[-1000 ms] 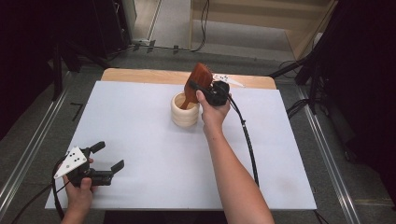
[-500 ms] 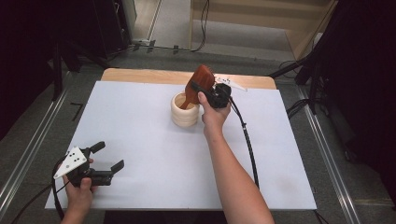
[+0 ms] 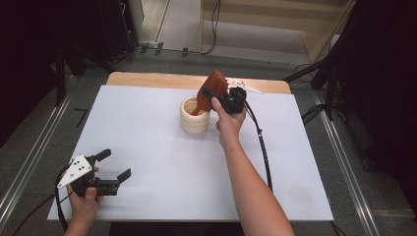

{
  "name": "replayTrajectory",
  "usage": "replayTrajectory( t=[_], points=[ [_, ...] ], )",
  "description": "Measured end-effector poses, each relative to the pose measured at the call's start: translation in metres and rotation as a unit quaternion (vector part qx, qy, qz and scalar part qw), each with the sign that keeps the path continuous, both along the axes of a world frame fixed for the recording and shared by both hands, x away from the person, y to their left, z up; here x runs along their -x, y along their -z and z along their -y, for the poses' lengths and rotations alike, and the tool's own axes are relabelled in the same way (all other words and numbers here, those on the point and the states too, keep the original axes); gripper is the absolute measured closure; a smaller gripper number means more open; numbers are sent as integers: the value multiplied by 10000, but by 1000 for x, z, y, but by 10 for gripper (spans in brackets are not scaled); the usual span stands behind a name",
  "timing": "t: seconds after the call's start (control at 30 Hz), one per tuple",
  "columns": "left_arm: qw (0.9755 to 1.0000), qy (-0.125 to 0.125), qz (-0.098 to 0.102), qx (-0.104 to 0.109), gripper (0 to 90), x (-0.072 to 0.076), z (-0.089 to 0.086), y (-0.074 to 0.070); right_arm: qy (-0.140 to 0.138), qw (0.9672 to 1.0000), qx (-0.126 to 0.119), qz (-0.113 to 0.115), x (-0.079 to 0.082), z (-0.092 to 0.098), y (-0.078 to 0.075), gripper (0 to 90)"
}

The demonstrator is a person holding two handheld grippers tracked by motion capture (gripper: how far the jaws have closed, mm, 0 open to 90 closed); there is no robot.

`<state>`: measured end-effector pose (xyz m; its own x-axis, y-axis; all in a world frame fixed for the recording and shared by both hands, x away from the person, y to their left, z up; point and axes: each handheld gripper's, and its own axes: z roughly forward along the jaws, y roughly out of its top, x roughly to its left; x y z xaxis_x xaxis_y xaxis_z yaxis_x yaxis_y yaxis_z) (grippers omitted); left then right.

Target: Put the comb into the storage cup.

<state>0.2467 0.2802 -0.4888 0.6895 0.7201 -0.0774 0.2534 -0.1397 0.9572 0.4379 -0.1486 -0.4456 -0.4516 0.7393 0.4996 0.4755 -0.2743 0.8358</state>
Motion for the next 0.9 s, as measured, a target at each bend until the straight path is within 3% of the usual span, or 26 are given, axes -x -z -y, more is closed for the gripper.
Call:
replayTrajectory(
  t=[0.2, 0.53, 0.6, 0.77, 0.9],
  points=[
    [10000, 8, 6, -9, 0, 0, 1, 0, -165, 9998, 126, -29, 1, 1, 0, 219],
    [10000, 11, 6, -8, 0, 0, 1, 0, -278, 9994, 191, 1, 3, 3, -4, 86],
    [10000, 10, 4, -5, 0, 0, 1, 0, -215, 9992, 323, -6, 4, 3, -6, 0],
    [10000, 13, 3, -3, 0, 0, 1, 0, -341, 9980, 531, 87, 8, 2, -10, 0],
    [10000, 9, 3, -14, 0, 0, 1, 0, -338, 9978, 561, 132, 12, 5, -15, 0]
  ],
)
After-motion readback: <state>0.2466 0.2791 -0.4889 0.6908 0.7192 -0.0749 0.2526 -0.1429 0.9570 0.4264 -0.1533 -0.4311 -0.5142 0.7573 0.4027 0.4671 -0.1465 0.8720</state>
